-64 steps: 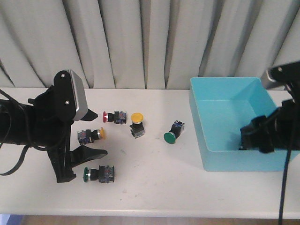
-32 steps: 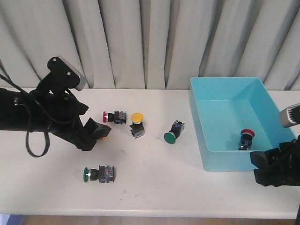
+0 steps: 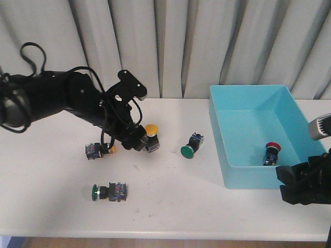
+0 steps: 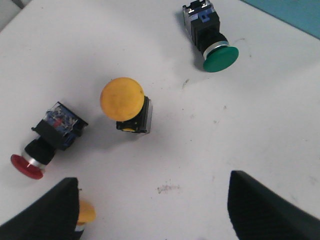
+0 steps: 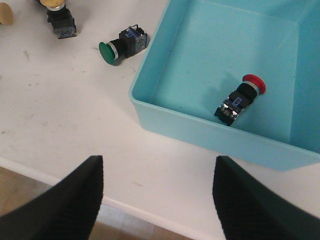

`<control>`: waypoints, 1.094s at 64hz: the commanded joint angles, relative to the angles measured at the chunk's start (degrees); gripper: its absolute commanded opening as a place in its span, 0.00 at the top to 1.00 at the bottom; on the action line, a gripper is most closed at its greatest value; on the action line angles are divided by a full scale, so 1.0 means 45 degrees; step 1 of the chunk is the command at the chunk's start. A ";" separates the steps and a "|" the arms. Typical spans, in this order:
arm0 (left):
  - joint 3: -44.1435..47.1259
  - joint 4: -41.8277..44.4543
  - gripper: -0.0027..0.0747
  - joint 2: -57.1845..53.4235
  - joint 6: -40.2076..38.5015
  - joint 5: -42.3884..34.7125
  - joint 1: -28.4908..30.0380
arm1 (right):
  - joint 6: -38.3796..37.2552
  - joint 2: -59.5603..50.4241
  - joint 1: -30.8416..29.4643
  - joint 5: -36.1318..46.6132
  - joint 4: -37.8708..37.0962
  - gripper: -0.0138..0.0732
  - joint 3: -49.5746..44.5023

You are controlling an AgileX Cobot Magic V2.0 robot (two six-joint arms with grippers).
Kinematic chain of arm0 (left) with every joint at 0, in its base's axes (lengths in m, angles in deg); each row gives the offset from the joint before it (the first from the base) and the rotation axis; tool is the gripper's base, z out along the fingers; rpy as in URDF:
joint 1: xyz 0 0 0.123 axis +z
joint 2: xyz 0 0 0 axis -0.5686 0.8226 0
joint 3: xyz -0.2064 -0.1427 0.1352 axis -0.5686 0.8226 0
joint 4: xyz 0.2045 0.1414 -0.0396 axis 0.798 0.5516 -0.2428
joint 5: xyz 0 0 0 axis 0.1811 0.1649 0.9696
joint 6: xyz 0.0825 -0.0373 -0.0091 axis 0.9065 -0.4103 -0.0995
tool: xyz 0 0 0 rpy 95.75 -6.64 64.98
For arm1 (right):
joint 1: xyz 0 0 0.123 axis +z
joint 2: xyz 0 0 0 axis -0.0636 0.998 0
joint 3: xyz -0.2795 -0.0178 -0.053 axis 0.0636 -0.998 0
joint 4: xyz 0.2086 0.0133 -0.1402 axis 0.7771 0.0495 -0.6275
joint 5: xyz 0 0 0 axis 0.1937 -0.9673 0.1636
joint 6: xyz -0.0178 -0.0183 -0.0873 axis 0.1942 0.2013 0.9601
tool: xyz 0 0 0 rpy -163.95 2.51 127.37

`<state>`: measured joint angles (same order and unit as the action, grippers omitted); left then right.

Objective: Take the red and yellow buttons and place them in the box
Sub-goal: 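Lower the left gripper onto the yellow-capped button and close it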

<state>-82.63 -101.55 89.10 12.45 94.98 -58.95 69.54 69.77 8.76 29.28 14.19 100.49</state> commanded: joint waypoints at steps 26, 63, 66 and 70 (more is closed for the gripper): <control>-0.5671 -0.0053 0.22 0.3765 -0.0480 0.1203 -0.0041 | 0.0193 -0.0117 -0.0043 0.0809 -0.0141 0.32 0.0296; -0.6371 -0.0064 0.49 0.4878 -0.0472 0.1412 -0.0041 | 0.0192 -0.0117 -0.0043 0.0837 -0.0141 0.32 0.0296; -0.6371 -0.0064 0.54 0.4878 -0.0472 0.1412 -0.0041 | 0.0192 -0.0117 -0.0043 0.0837 -0.0141 0.32 0.0296; -0.6371 -0.0064 0.59 0.4878 -0.0472 0.1412 -0.0041 | 0.0192 -0.0117 -0.0043 0.0837 -0.0141 0.32 0.0296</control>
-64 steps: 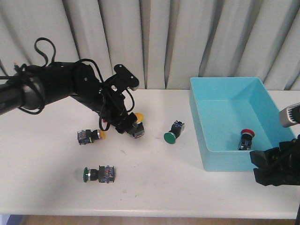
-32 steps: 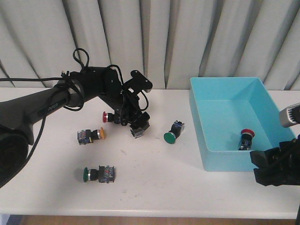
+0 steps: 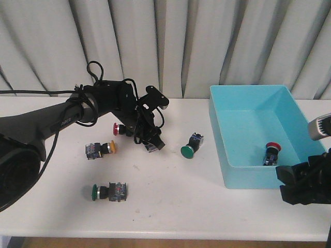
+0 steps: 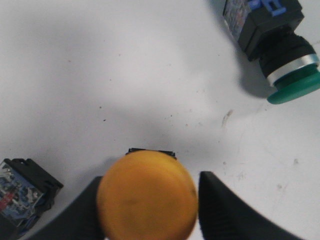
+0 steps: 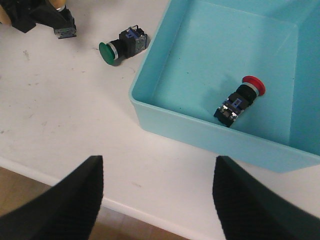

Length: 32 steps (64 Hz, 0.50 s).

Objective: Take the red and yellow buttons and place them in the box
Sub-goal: 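Lower the left gripper onto the yellow-capped button and close it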

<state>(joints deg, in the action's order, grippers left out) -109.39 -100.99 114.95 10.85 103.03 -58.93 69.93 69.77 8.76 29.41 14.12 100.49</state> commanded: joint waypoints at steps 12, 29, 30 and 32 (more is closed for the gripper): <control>-0.0466 -0.0189 0.70 -0.0979 -0.0118 -0.0028 -0.0044 | 0.0106 -0.0117 -0.0043 0.0808 -0.0189 0.32 0.0296; -0.0445 -0.0191 0.71 -0.2471 -0.1646 0.1379 -0.0044 | 0.0106 -0.0117 -0.0043 0.0808 -0.0364 0.32 0.0296; -0.0429 -0.0191 0.71 -0.2604 -0.1793 0.1416 -0.0044 | 0.0106 -0.0117 -0.0043 0.0808 -0.0364 0.32 0.0296; -0.0358 -0.0175 0.71 -0.2909 -0.2080 0.1417 -0.0044 | 0.0106 -0.0117 -0.0043 0.0808 -0.0364 0.32 0.0296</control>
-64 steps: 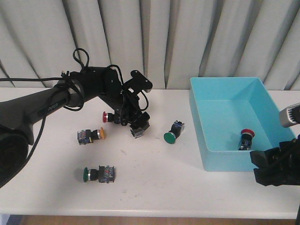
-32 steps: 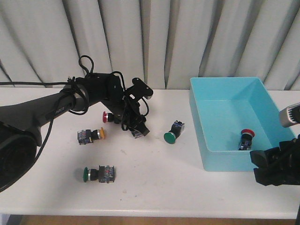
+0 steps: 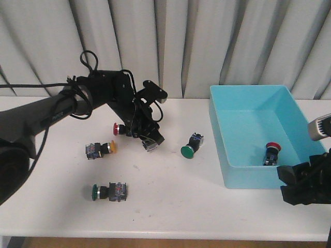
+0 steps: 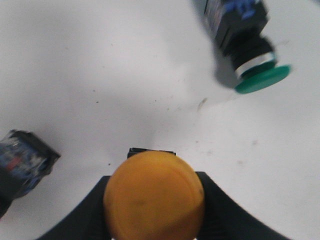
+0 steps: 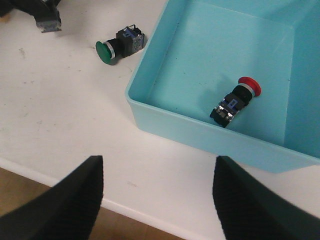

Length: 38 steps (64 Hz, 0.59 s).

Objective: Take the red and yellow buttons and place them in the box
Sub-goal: 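Lower the left gripper onto the yellow-capped button and close it, then lift the yellow button with the left gripper toward the right gripper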

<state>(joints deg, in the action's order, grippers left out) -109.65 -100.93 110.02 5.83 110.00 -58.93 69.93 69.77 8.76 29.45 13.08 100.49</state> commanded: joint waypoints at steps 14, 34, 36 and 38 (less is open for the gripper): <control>0.0957 0.0002 0.71 -0.4551 -0.1976 -0.0320 -0.0044 | 0.0119 -0.0117 -0.0043 0.0721 -0.0210 0.32 0.0296; 0.7249 0.0217 0.71 -0.9982 -0.1233 -0.3272 -0.0044 | 0.0119 -0.0117 -0.0043 0.0708 -0.0210 0.32 0.0296; 0.7928 0.0217 0.71 -1.0492 -0.1202 -0.3605 -0.0044 | 0.0119 -0.0117 -0.0043 0.0708 -0.0210 0.32 0.0296; 0.8748 0.0217 0.71 -1.1009 -0.1202 -0.4002 -0.0044 | 0.0119 -0.0117 -0.0043 0.0708 -0.0210 0.32 0.0296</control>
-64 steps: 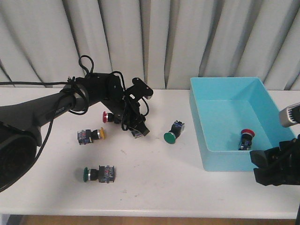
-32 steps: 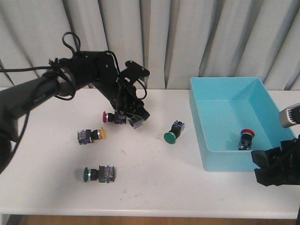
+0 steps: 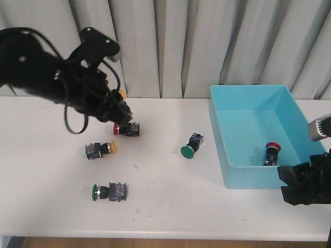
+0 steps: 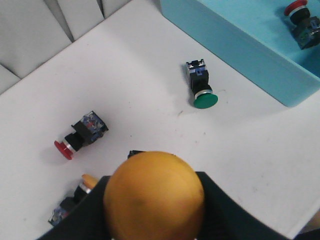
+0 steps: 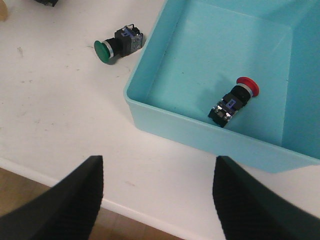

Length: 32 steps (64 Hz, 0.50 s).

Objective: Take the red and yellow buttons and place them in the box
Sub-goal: 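Lift the yellow button with the left gripper toward the right gripper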

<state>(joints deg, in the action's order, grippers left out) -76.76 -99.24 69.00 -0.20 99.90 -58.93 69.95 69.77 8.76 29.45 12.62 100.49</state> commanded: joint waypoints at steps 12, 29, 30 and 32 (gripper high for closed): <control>0.5033 -0.0273 0.71 -0.4532 0.0125 -0.3771 -0.0044 | 0.0115 -0.0117 -0.0043 0.0734 -0.0110 0.32 0.0296; 0.6543 -0.0700 0.71 -0.4933 0.0101 -0.4508 -0.0044 | 0.0115 -0.0117 -0.0043 0.0721 -0.0110 0.32 0.0296; 0.6543 -0.0772 0.71 -0.4920 0.0144 -0.4508 -0.0044 | 0.0115 -0.0117 -0.0043 0.0721 -0.0110 0.32 0.0296; 0.6526 -0.1037 0.71 -0.4880 0.0322 -0.4508 -0.0044 | 0.0115 -0.0117 -0.0043 0.0721 -0.0110 0.32 0.0296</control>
<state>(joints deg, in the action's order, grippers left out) -45.77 -100.81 47.75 0.54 83.78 -58.93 69.95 69.77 8.76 29.45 12.62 100.49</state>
